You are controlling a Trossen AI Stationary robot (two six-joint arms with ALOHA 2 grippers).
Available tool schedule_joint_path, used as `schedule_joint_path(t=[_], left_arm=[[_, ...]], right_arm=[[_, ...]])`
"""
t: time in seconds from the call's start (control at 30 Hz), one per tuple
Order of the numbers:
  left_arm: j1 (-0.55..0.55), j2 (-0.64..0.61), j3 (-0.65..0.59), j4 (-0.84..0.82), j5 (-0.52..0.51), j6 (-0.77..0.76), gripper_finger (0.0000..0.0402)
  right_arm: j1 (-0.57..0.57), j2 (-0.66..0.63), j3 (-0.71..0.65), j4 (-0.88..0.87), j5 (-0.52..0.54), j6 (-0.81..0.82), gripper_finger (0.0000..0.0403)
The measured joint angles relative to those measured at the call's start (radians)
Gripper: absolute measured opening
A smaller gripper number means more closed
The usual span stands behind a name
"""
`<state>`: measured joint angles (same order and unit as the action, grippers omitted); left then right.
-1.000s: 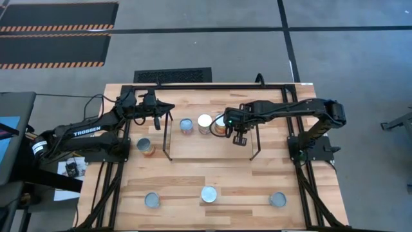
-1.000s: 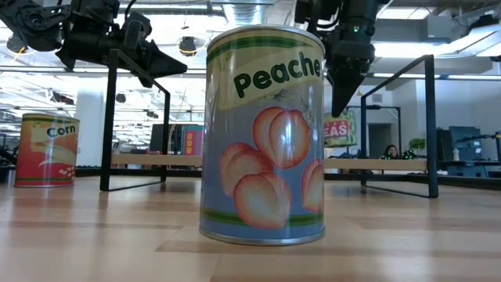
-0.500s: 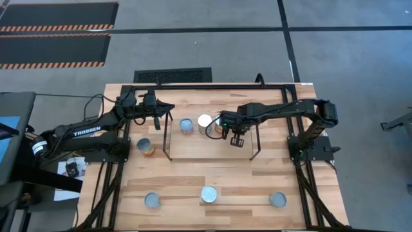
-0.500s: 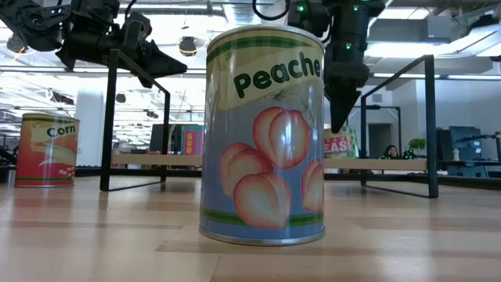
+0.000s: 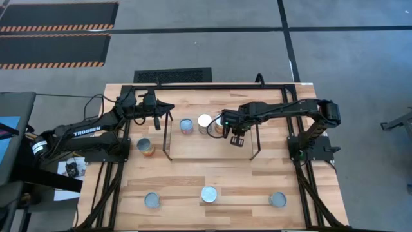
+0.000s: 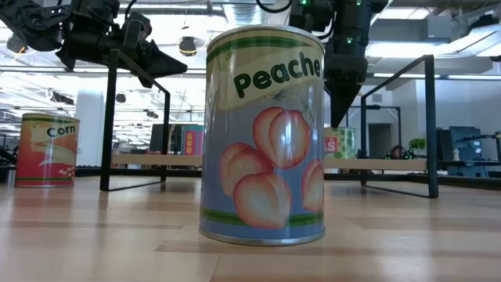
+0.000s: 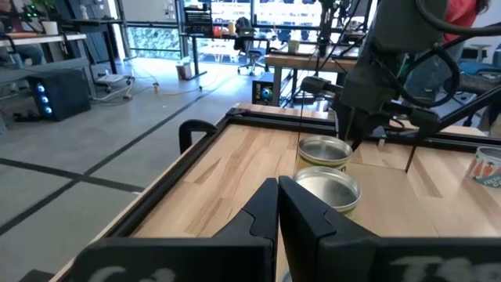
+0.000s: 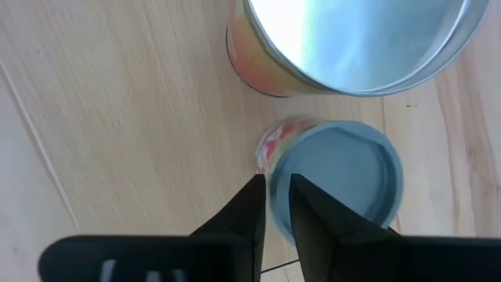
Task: Pick and place cans onto a shelf
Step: Put the canned peas on the shelf, then put the canned peaches on the shelf
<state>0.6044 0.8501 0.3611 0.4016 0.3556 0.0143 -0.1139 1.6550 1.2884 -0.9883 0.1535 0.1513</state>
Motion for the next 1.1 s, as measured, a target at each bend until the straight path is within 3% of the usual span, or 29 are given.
schedule_joint_path(t=[0.27,0.43,0.53,0.83,1.1], left_arm=[[0.000,0.000,0.000,0.000,0.000,0.000,0.0000],[0.000,0.000,0.000,0.000,0.001,0.000,0.0000],[0.000,0.000,0.000,0.000,0.003,0.000,0.0000],[0.000,0.000,0.000,0.001,0.041,0.006,0.0000],[-0.002,-0.002,0.000,0.000,0.116,0.025,0.0000]], right_arm=[[0.013,0.000,0.035,-0.037,0.014,-0.038,0.0074],[0.067,-0.017,0.136,-0.101,0.051,-0.093,0.0029],[0.096,-0.073,0.139,-0.045,0.048,-0.122,0.0009],[0.160,-0.300,-0.106,0.454,-0.046,-0.161,0.0006],[0.246,-0.438,-0.404,0.989,-0.013,-0.230,0.0004]])
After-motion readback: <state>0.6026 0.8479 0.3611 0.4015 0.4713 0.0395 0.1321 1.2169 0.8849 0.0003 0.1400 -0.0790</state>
